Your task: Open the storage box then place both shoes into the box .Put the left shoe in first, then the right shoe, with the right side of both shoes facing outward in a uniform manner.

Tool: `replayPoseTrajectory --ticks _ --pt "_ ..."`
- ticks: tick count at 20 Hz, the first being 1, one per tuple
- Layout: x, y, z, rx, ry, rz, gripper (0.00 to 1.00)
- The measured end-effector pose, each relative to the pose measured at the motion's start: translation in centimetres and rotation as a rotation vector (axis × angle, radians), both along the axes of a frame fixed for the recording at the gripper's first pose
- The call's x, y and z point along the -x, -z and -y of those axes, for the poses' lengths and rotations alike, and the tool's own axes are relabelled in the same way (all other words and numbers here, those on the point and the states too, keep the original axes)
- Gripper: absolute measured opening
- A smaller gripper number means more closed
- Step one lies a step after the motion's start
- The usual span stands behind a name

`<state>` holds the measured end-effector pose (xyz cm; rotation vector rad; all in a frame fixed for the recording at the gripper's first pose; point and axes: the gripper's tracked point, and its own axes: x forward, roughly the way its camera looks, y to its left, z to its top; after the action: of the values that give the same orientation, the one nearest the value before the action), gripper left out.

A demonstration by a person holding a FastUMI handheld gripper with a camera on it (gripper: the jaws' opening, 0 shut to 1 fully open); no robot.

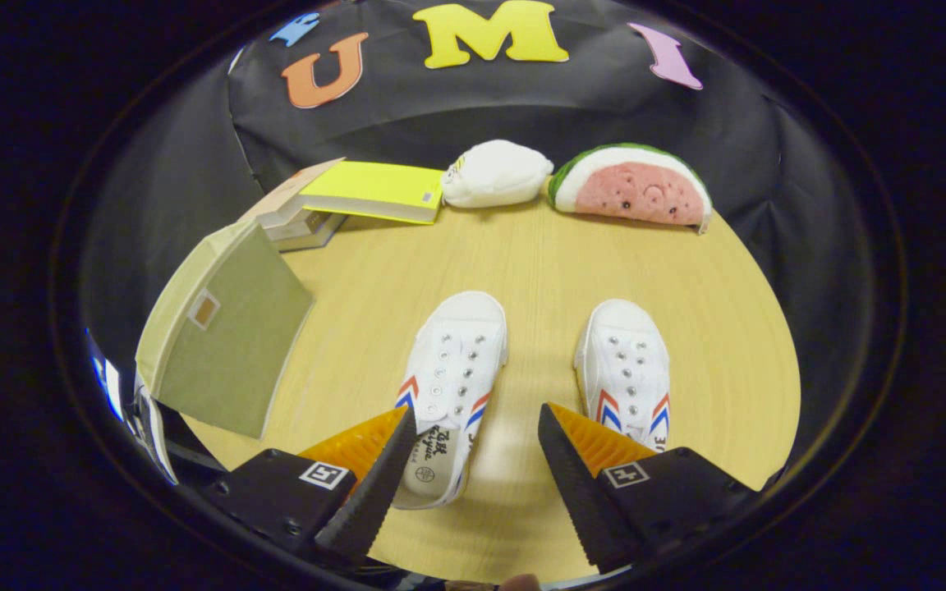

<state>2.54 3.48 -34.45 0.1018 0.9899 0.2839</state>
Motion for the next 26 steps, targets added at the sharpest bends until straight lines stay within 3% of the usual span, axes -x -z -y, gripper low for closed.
replayPoseTrajectory --ticks 8,14,17,21,26 --pt "-0.9 3.9 -0.8 -0.014 0.007 -0.144 0.91" --pt "-1.2 4.5 -1.9 -0.057 -0.036 -0.213 0.65" --pt "-1.0 4.2 -2.6 -0.096 -0.039 -0.221 0.31" --pt "-0.8 4.0 -2.5 -0.135 -0.005 -0.244 0.07" --pt "0.3 1.2 -3.6 -0.194 0.029 -0.241 0.06"
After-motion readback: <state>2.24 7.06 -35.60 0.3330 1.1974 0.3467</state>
